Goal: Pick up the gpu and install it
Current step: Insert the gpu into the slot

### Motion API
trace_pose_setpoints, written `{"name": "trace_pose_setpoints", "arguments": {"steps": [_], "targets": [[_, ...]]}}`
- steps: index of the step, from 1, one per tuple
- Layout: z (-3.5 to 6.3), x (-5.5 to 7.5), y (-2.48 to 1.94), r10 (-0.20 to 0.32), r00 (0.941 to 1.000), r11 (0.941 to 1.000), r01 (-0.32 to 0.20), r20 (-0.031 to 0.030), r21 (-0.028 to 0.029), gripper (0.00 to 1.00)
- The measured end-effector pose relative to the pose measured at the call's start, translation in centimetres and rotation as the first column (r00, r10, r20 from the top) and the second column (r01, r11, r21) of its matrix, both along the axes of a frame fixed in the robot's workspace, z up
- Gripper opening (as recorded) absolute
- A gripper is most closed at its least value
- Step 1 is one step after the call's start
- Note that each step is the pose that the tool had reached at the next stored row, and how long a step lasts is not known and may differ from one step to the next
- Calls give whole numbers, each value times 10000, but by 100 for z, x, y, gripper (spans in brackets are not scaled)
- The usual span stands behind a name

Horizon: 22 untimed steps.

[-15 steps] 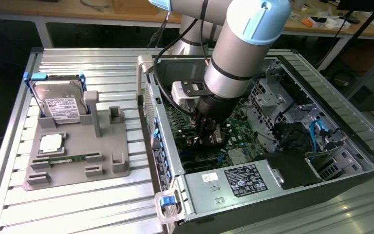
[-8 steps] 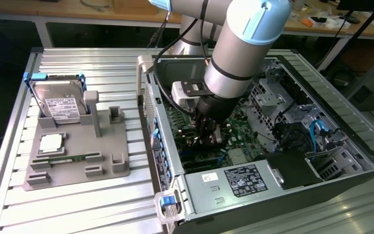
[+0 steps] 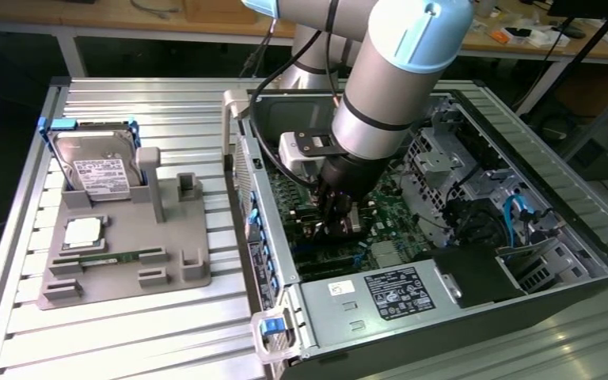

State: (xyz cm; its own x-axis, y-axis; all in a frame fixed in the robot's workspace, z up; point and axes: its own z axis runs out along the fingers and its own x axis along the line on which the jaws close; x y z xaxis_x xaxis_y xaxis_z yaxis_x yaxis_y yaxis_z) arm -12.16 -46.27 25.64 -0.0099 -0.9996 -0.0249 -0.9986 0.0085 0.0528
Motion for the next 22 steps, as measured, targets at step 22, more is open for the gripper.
{"name": "trace_pose_setpoints", "arguments": {"steps": [22], "targets": [[0, 0, 0, 0, 10000, 10000, 0, 0, 0, 27]]}}
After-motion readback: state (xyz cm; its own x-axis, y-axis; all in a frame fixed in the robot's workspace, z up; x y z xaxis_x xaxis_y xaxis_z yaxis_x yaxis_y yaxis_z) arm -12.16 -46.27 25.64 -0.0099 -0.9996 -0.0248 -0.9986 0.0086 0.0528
